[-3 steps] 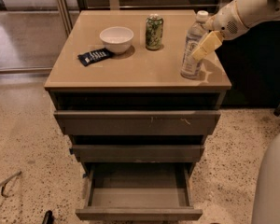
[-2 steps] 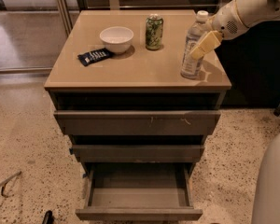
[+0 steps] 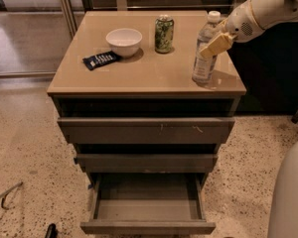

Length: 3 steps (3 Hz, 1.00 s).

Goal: Place blue plastic bottle into bottom drawer

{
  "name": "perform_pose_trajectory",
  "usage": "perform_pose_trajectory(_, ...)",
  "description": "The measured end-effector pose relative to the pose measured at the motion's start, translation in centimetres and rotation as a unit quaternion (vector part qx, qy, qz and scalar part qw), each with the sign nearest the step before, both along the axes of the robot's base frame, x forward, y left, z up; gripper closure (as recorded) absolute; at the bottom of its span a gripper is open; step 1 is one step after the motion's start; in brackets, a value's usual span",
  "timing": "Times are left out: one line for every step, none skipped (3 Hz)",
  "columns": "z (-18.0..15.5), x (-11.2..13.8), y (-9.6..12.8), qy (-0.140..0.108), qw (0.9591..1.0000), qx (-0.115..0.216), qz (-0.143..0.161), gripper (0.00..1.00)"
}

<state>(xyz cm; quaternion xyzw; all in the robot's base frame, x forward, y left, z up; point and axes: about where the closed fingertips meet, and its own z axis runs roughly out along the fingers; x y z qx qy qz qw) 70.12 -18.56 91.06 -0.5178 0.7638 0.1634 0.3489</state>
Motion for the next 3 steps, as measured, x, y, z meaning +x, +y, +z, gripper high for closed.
perform_pose_trajectory(0.0, 0.0, 0.0, 0.000, 1.0000, 0.000, 0.000, 0.92)
perform_pose_trajectory(1.6, -1.4, 0.6, -0.014, 0.9996, 0.007, 0.025, 1.00)
perform_pose_trajectory(3.4, -4.3, 0.6, -0.024, 0.9981, 0.009, 0.056, 1.00)
